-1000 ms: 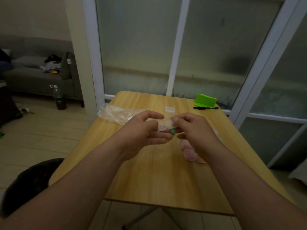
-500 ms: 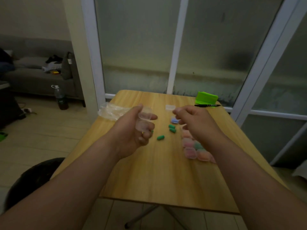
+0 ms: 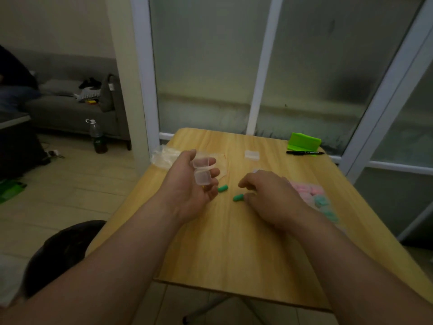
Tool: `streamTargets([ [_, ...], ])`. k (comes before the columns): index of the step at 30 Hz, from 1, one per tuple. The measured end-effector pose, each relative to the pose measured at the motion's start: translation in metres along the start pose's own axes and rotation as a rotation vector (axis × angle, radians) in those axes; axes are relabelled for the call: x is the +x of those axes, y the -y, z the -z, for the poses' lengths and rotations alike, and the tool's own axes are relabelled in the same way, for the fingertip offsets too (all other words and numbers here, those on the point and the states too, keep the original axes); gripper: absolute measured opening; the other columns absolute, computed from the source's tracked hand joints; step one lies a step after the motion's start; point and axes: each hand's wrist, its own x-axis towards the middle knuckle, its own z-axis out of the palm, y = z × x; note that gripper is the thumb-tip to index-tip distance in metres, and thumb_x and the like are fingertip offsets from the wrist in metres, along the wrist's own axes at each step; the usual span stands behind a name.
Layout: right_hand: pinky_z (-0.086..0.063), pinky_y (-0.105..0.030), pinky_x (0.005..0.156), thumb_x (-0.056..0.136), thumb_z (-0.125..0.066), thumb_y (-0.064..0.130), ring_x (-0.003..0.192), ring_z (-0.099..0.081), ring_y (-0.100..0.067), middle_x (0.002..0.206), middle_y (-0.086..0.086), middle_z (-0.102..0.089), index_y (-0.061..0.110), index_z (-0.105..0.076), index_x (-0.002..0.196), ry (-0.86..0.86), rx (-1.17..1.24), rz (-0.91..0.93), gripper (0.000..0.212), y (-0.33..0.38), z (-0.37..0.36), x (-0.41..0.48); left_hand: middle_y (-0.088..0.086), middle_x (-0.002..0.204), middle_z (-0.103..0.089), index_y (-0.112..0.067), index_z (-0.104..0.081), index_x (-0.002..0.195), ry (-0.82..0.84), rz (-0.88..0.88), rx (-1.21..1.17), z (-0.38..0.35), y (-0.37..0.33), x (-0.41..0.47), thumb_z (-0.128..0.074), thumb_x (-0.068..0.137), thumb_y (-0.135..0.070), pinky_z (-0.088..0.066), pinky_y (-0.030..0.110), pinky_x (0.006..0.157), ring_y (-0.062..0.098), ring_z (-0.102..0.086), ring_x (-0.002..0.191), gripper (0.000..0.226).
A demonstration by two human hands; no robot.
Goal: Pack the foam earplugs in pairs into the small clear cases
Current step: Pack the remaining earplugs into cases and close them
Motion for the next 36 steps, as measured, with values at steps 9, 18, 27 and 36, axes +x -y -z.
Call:
streamTargets([
  [9, -0.054, -0.039, 0.092, 0.099, -0.069, 0.035, 0.098, -0.062, -0.009, 0.104, 0.013, -0.068, 0.034, -0.071, 0.106, -0.021, 0.092, -0.013, 0.007, 0.010, -0.002, 0.002, 0.011, 0.092, -0.067, -0.004, -0.065, 0.125, -0.008, 0.069, 0.021, -0.003, 0.008, 0.002, -0.040, 0.109, -0.049, -0.046, 0.029, 0.061, 0.018, -0.055, 0.071, 0.054],
  [18, -0.045, -0.019, 0.069, 0.095, -0.076, 0.023, 0.086, -0.063, -0.003, 0.090, 0.013, -0.068, 0.028, -0.069, 0.097, -0.257, 0.432, -0.040, 0.009, 0.007, 0.017, -0.005, 0.020, 0.125, -0.065, -0.007, -0.063, 0.132, 0.044, 0.172, -0.027, -0.011, 0.020, -0.001, -0.041, 0.111, -0.048, -0.060, 0.042, 0.081, 0.030, -0.063, 0.104, 0.052],
  [27, -0.050, -0.032, 0.076, 0.095, -0.072, 0.035, 0.089, -0.053, -0.006, 0.095, 0.013, -0.055, 0.033, -0.072, 0.098, -0.207, 0.220, 0.164, 0.004, 0.036, 0.020, -0.021, 0.015, 0.120, -0.066, -0.004, -0.059, 0.141, 0.194, 0.162, 0.023, -0.015, 0.024, 0.000, -0.034, 0.111, -0.049, -0.062, 0.036, 0.078, 0.026, -0.064, 0.108, 0.059],
  [36, -0.051, -0.037, 0.079, 0.094, -0.071, 0.039, 0.092, -0.053, -0.010, 0.096, 0.010, -0.054, 0.033, -0.076, 0.099, -0.198, 0.229, 0.158, 0.010, 0.036, 0.015, -0.020, 0.018, 0.125, -0.069, -0.004, -0.061, 0.139, 0.191, 0.163, 0.009, -0.012, 0.025, 0.001, -0.036, 0.111, -0.048, -0.063, 0.037, 0.079, 0.027, -0.067, 0.115, 0.058],
])
